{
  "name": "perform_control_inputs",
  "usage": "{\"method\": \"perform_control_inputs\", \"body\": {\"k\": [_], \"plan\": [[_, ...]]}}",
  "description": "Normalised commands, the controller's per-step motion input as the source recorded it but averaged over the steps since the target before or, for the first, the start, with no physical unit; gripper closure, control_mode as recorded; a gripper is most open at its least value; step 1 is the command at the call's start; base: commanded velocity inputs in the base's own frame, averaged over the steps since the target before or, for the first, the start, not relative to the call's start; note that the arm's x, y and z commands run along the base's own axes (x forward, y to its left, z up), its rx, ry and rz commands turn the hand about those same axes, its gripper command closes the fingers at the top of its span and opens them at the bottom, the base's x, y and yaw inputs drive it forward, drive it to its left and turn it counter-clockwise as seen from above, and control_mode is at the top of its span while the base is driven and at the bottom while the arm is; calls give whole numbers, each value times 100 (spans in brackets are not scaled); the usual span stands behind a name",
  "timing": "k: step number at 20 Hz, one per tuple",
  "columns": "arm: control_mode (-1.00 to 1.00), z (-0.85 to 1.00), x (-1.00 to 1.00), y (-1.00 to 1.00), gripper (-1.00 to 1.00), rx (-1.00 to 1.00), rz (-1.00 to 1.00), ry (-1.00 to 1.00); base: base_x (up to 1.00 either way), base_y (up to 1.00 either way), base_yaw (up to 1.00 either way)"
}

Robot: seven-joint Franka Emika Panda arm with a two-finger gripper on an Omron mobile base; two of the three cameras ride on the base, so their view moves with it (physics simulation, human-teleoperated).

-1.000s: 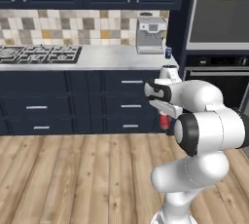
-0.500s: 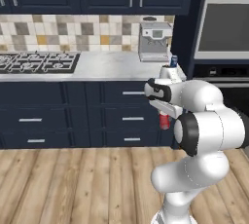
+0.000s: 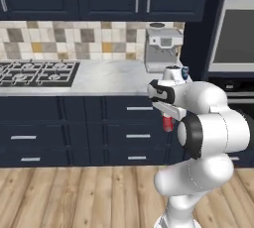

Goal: Four empty soda cans are scattered around the kitchen. Gather all the cans and cluster them next to the stove for recycling.

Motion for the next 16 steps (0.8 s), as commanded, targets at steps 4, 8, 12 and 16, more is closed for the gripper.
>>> {"method": "perform_control_inputs", "body": {"k": [4, 8, 12, 16], "plan": [[100, 0, 0, 0, 100, 0, 0, 0, 71, -1, 8], [100, 0, 0, 0, 100, 0, 0, 0, 68, 9, 11], [100, 0, 0, 0, 100, 0, 0, 0, 56, 28, 13], [100, 0, 0, 0, 100, 0, 0, 0, 55, 34, 8]]}}
